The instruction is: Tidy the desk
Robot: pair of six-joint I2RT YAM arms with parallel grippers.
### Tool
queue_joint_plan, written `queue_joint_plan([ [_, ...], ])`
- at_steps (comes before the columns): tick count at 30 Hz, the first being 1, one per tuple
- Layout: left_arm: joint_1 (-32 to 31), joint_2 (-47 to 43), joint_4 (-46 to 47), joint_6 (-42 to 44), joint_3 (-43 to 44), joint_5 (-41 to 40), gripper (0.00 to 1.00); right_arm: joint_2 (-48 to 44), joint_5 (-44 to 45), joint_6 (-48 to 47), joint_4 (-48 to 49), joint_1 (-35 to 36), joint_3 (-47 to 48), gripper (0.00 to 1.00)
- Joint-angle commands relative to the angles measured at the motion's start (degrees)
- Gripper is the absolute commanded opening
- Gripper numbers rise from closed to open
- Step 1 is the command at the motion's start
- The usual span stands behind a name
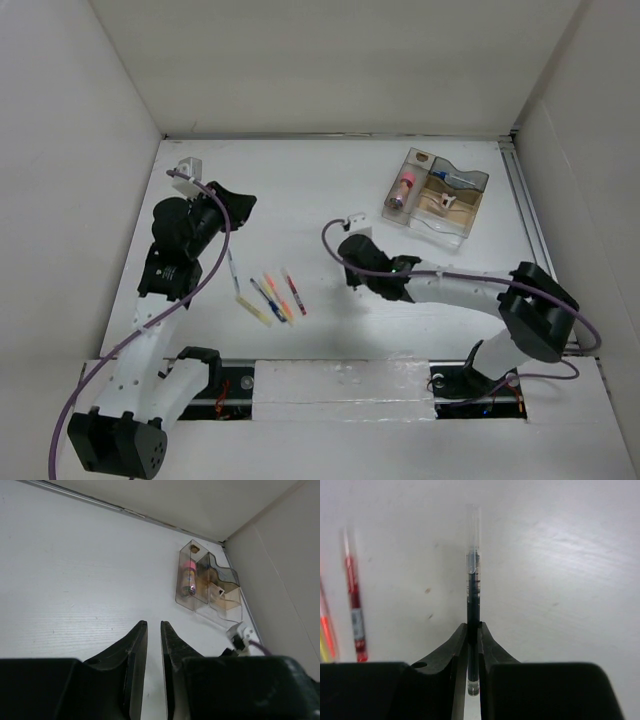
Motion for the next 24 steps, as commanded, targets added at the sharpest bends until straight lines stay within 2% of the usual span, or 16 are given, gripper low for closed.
queue_joint_plan([
  [1,-0.06,-2.17,3.63,-0.35,0.23,1.60,0.14,-4.80,3.08,0.76,1.24,-5.56,-1.62,0.03],
  [5,-0.06,-3.84,3.89,-0.52,0.06,1.77,0.15,-8.23,4.58,4.45,0.89,-15.21,-3.12,0.03],
  [9,-0.06,-5.42,4.15,-0.61,-0.12,1.78,0.15,-11.58,0.97,4.81,4.57,-24.09,-5.23,0.03],
  [11,-0.06,-5.68,4.07,-0.61,-0.12,1.78,0.15,-14.47,1.23,3.67,5.72,-26.57,-5.67,0.03],
  [16,-0.06,-5.77,3.71,-0.96,-0.03,1.60,0.15,-13.95,6.15,1.83,6.33,-34.29,-4.62,0.03],
  [17,-0.06,-5.60,3.98,-1.31,-0.29,2.21,0.15,-14.65,3.02,1.04,6.69,-37.45,-4.36,0.01],
  [18,-0.06,-5.60,3.98,-1.31,-0.29,2.22,0.15,-14.65,2.99,1.03,6.95,-37.48,-4.35,0.00],
  [21,-0.06,-5.42,4.85,-2.54,-1.17,3.62,0.15,-16.58,5.10,3.74,2.41,-41.42,-3.04,0.00],
  [24,-0.06,-4.63,5.99,-3.77,-1.88,5.46,0.15,-17.20,-1.19,9.63,-0.17,-46.69,-1.19,0.00],
])
